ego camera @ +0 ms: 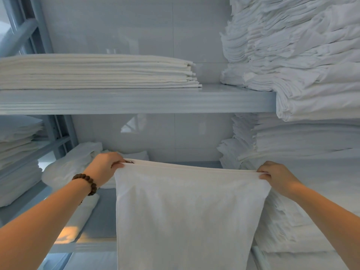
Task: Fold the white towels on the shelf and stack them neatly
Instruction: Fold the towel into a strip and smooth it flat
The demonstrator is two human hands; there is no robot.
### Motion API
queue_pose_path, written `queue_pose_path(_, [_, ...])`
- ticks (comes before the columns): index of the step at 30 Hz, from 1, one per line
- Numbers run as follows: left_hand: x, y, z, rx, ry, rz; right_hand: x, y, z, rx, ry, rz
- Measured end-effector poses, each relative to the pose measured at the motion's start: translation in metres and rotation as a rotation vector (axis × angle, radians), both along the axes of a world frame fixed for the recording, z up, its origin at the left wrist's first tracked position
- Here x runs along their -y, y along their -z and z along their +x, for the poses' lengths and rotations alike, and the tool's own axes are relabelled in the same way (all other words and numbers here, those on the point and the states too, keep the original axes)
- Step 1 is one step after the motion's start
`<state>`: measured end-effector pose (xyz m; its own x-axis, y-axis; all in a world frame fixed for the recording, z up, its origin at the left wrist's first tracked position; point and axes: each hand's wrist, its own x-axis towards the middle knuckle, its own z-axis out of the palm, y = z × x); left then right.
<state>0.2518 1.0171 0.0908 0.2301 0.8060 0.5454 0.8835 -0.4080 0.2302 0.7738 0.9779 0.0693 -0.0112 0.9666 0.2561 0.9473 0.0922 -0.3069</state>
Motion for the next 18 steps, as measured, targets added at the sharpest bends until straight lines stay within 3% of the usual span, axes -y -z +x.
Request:
queue_pose_path(8, [-0.005,0.018,-0.001,0.109,-0.106,-0.106,0.002,0.010,-0.007,-0.356,0.046,0.059])
queue_pose_path(14, [-0.001,0.019,-0.004,0.120,-0.128,-0.179,0.008,0.014,-0.004,-0.488,0.062,0.042])
queue_pose_path(18, [0.003,0.019,-0.006,0.210,-0.124,-0.141,0.007,0.015,0.003,-0.597,0.093,0.174])
